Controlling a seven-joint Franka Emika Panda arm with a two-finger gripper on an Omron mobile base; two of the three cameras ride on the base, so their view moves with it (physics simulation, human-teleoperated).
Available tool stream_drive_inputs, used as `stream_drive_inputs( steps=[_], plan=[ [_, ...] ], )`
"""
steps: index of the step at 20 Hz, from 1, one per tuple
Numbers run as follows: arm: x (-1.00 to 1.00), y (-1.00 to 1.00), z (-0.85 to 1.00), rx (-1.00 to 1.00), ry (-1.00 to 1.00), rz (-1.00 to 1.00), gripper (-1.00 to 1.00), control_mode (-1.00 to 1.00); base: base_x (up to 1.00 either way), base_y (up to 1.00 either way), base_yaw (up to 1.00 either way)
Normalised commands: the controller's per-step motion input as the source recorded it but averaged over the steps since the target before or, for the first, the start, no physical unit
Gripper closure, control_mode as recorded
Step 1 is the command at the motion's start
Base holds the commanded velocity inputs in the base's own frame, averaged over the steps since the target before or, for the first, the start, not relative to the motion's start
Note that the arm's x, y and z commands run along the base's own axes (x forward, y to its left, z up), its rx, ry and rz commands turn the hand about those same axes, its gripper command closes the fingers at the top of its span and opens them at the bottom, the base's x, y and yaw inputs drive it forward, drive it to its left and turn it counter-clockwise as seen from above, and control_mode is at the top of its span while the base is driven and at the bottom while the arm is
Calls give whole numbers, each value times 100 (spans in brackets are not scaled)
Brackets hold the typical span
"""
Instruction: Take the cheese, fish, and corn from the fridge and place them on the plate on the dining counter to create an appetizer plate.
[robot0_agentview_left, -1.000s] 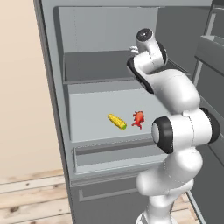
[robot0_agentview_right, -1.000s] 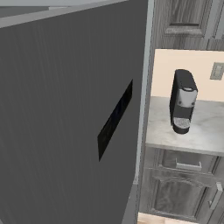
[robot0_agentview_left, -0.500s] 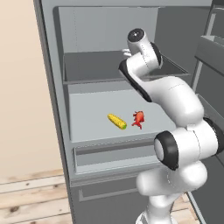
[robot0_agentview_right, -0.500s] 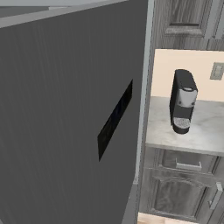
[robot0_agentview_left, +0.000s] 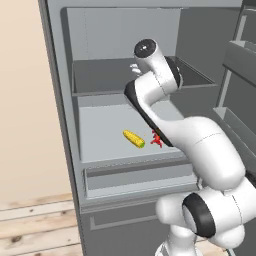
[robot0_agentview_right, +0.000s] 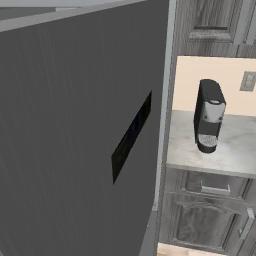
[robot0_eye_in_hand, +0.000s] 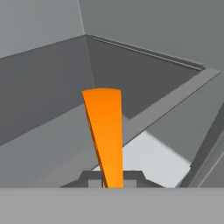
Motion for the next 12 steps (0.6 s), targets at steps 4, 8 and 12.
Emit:
stream_drive_inputs(
  steps=[4,8,12],
  plan=[
    [-100,41,0,0,-12,0,100,-100,0,0,0],
    [-85,11,0,0,-3,0,100,-100,0,0,0],
    [-72,0,0,0,-1,0,100,-100,0,0,0]
  ],
)
